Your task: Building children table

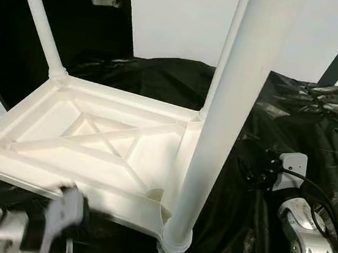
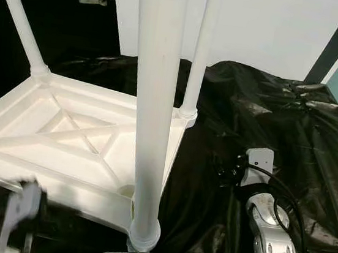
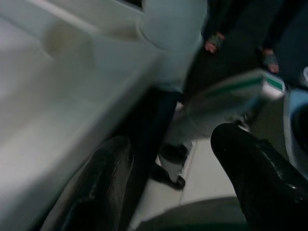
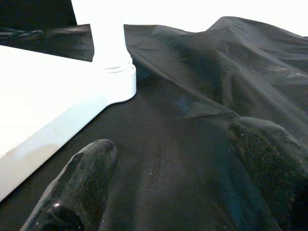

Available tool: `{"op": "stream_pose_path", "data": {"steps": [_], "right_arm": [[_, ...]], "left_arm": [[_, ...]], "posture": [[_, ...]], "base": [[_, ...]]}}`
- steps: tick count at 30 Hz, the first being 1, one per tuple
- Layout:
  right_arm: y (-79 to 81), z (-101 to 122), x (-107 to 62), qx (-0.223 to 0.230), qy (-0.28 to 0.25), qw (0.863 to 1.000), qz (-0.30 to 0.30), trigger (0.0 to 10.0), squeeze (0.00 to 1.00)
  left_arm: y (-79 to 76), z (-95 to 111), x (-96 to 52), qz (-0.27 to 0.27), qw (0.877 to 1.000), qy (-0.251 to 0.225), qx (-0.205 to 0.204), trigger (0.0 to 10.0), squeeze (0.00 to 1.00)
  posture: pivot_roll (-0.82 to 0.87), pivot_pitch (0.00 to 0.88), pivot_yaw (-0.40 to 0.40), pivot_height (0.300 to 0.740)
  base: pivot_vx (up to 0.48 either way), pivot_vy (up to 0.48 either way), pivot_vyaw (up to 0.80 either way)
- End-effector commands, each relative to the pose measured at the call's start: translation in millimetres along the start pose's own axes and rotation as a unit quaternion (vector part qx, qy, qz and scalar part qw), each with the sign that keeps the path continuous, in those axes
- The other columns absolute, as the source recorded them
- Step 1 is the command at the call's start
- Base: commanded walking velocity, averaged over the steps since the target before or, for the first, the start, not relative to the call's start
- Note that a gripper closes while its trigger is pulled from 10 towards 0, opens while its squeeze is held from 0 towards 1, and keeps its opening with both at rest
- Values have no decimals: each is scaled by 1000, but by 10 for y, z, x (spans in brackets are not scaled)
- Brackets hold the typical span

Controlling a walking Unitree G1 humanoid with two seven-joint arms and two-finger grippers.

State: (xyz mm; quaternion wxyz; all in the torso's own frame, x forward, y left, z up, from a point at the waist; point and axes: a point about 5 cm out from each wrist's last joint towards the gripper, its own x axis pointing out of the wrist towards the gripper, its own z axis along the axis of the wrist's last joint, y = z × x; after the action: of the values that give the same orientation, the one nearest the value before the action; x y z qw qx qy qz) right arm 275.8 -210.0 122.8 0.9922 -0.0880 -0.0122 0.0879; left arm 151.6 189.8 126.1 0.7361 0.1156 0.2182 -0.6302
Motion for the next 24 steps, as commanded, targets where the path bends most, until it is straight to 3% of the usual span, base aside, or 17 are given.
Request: {"op": "stream_pose_path", "data": {"steps": [1, 9, 13, 17, 24], "right_arm": [[-18, -31, 7, 4, 10, 1000, -2, 10000, 0], [-11, -25, 21, 4, 8, 1000, -2, 10000, 0], [-13, -28, 7, 4, 8, 1000, -3, 10000, 0], [-21, -36, 6, 4, 10, 1000, -4, 10000, 0], [-35, -27, 19, 5, 8, 1000, -7, 10000, 0]], "left_arm": [[-12, -25, 7, -6, 1000, 12, 7, 10000, 0], [37, -30, 33, 8, 1000, 12, 15, 10000, 0], [290, 115, -186, 61, 997, -7, 42, 10000, 0], [443, 125, -301, 108, 993, -3, 52, 10000, 0], [450, 108, -307, 122, 991, -10, 53, 10000, 0]], "posture": [[40, 0, -18, 740], [34, 0, -13, 740], [30, 0, -15, 740], [32, 0, -17, 740], [36, 0, -25, 740]], "base": [[0, 0, 0], [0, 0, 0], [0, 0, 0], [0, 0, 0], [0, 0, 0]]}}
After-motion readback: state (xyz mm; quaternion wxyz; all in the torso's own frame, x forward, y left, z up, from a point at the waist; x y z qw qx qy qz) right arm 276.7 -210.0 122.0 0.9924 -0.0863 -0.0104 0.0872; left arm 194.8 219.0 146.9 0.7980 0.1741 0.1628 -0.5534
